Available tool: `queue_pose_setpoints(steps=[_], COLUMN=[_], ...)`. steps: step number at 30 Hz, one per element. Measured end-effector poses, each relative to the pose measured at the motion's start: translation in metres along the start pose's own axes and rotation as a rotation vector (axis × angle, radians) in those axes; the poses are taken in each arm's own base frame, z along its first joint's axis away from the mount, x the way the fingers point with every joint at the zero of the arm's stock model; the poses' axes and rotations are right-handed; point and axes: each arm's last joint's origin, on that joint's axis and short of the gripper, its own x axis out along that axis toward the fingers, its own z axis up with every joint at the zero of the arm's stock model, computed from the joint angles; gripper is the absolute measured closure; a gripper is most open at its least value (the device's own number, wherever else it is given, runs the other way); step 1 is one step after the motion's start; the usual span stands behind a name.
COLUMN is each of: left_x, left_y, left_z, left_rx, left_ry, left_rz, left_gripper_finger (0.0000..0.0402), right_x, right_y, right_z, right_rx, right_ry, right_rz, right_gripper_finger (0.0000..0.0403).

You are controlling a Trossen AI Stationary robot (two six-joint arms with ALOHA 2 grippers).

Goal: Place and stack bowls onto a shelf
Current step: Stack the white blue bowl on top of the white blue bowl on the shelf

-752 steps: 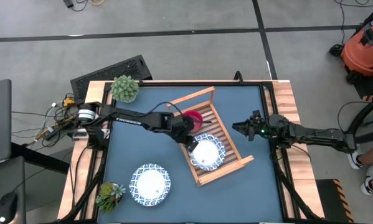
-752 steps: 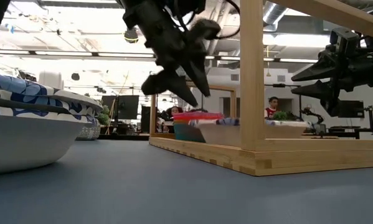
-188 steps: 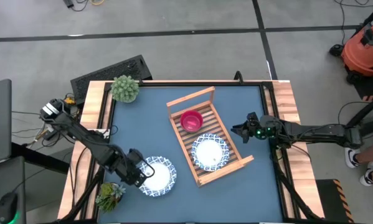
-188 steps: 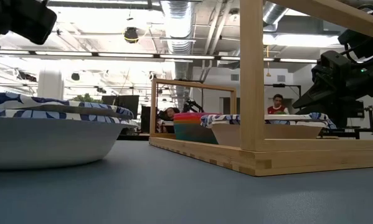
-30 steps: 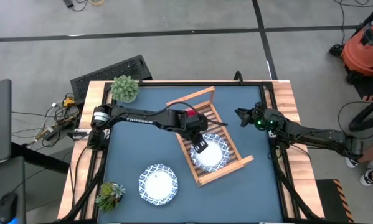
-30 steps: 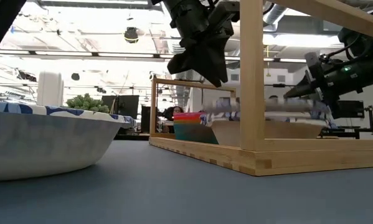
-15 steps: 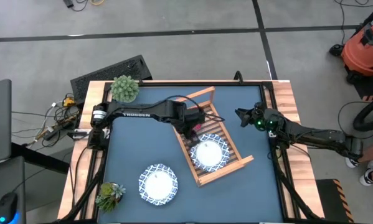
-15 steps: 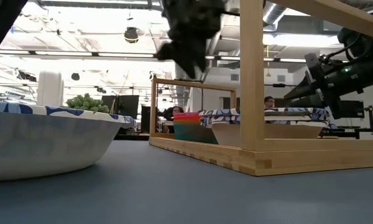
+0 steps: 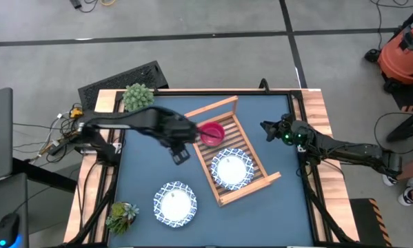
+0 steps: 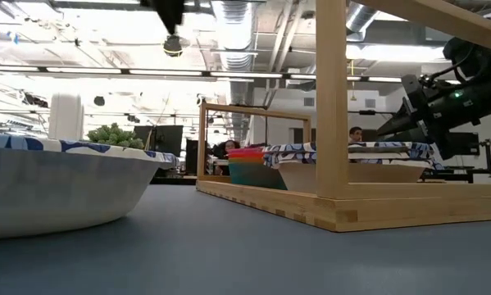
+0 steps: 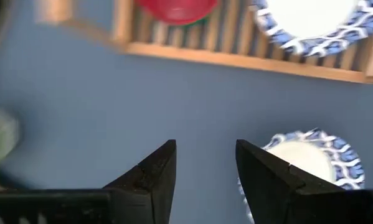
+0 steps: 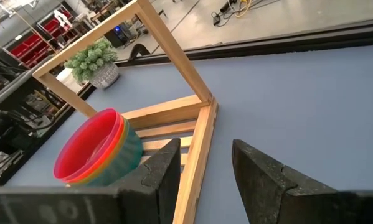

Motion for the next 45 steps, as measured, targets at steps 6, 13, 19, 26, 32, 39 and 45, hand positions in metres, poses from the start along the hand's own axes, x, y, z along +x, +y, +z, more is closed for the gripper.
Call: queue_pose_setpoints(steps=[6,13,19,26,32,39,45], left_x=[-0.035,0.005,0.066,0.117,0.125,0.140,0.154], left_y=[0.011,0.017,0.005,-0.006,-0.011,-0.020,-0.035], left_z=[-0.043,-0.108,-0.142,-0.172,-0.183,-0.197,-0.199], left_rx=[-0.131,-0.302,-0.409,-0.417,-0.411,-0.364,-0.367], left_ry=[-0.088,-0.042,-0.008,0.059,0.043,0.085,0.097], left_rz=[-0.023,-0.078,-0.261,-0.318,-0.362,-0.299,-0.319], left_gripper_finger=[0.0251,0.0251,0.0251,0.0251,0.0251,0.0250,0.0250], right_x=[0.000,0.000,0.000,0.000,0.000,0.000,0.000], right_y=[0.000,0.000,0.000,0.000,0.000,0.000,0.000], right_z=[0.000,0.000,0.000,0.000,-0.001,-0.001,-0.001], right_rx=[0.000,0.000,0.001,0.001,0.009,0.010,0.011], right_ry=[0.004,0.011,0.011,0.013,0.014,0.016,0.016], right_rz=[0.000,0.009,0.010,0.014,0.013,0.016,0.016], right_gripper_finger=[0.0232,0.0232,0.0232,0.0232,0.0232,0.0232,0.0232])
